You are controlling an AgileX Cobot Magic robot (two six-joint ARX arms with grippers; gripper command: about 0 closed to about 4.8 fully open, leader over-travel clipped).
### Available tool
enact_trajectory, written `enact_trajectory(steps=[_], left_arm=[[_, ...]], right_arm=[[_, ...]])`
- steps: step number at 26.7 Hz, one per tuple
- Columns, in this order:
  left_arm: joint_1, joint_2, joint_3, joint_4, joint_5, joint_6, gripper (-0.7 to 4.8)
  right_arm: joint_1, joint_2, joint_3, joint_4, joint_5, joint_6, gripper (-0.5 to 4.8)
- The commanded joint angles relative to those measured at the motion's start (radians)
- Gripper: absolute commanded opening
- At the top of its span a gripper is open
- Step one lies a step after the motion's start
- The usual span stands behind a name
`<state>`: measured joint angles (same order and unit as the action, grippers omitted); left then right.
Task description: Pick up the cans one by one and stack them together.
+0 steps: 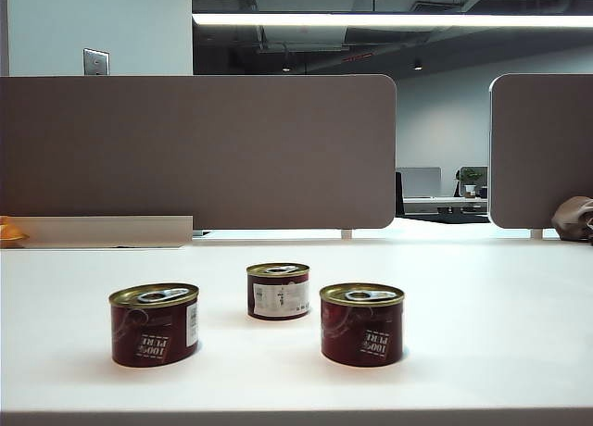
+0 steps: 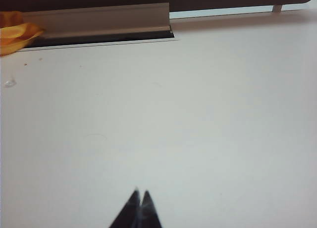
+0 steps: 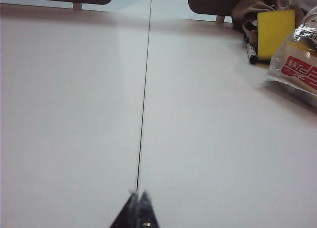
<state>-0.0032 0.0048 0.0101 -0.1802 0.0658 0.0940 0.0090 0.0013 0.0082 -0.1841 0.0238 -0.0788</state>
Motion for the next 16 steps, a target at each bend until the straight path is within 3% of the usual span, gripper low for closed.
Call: enact_trajectory(steps=[1, 12, 16], left_arm=[[0.001, 0.001, -0.003, 0.003, 0.0, 0.003, -0.05], [0.001, 0.001, -0.003, 0.003, 0.002, 0.001, -0.05], [0.001, 0.001, -0.001, 0.003, 0.01, -0.046, -0.05]], right_arm=[[-0.001, 0.001, -0.002, -0.002, 0.0, 0.0, 0.04], [0.0, 0.001, -0.002, 0.002, -0.005, 0.006, 0.04], [0.0, 0.001, -0.002, 0.003, -0.035, 0.097, 0.04]])
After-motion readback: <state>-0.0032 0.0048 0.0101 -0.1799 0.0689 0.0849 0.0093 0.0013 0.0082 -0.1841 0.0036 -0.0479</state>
